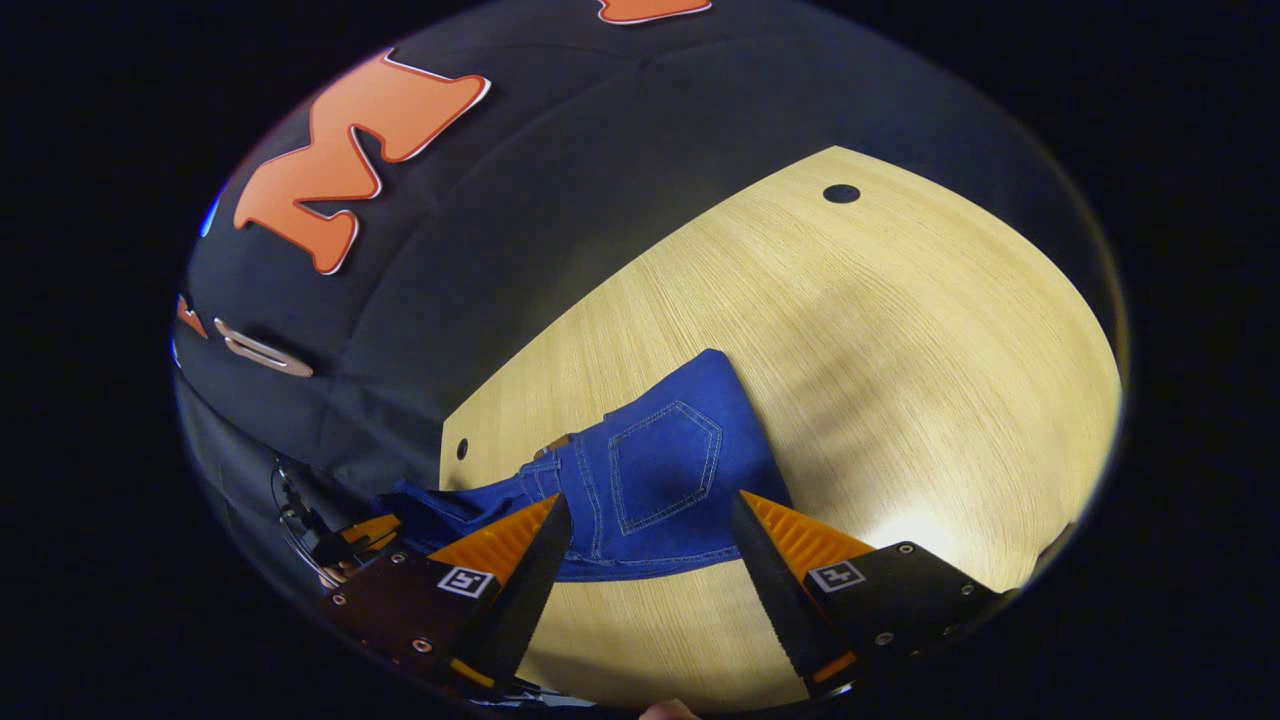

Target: Grasp the waist and the cuffs of the jeans and fold them to make the two legs overlap; first hold the waist and fold one-third of the jeans toward the cuffs, then hold the cuffs and fold the remaining one-third in the same direction to finish folding.

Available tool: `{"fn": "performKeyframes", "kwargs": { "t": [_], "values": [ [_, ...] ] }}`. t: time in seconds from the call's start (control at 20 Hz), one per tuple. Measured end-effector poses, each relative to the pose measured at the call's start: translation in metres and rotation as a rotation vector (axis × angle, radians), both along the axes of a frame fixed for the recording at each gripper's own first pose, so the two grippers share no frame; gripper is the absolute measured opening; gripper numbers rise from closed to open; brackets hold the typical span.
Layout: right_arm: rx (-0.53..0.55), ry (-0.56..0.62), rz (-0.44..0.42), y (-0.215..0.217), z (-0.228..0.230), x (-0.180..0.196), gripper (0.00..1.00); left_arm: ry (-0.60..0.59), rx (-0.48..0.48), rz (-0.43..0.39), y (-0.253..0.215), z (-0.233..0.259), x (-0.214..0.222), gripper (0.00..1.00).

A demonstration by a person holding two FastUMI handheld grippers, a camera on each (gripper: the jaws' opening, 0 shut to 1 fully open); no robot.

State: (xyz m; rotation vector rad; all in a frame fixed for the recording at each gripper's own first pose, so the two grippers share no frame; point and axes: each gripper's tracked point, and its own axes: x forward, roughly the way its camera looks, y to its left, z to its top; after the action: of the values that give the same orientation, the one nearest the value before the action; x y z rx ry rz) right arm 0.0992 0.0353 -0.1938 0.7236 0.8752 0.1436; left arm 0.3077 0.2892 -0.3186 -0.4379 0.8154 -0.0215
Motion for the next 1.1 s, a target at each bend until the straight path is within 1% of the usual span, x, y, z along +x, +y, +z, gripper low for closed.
{"fn": "performKeyframes", "kwargs": {
  "t": [0.15, 0.2, 0.55, 0.8, 1.1],
  "values": [
    [-0.003, -0.02, 0.019, -0.005, 0.003, -0.001, 0.98, -0.058, 0.025, -0.06, -0.029, 0.029, -0.009, 0.03],
    [-0.006, -0.027, 0.027, -0.006, 0.004, -0.001, 0.98, -0.075, 0.033, -0.067, -0.039, 0.039, -0.011, 0.03],
    [-0.032, -0.068, 0.064, -0.022, 0.007, -0.005, 0.99, -0.162, 0.034, -0.16, -0.121, 0.092, -0.025, 0.03],
    [-0.044, -0.089, 0.084, -0.032, 0.009, -0.006, 0.98, -0.189, 0.033, -0.242, -0.187, 0.111, -0.035, 0.03],
    [-0.024, -0.101, 0.083, -0.05, 0.009, -0.007, 0.99, -0.204, 0.048, -0.32, -0.247, 0.122, -0.042, 0.02]
  ]
}}
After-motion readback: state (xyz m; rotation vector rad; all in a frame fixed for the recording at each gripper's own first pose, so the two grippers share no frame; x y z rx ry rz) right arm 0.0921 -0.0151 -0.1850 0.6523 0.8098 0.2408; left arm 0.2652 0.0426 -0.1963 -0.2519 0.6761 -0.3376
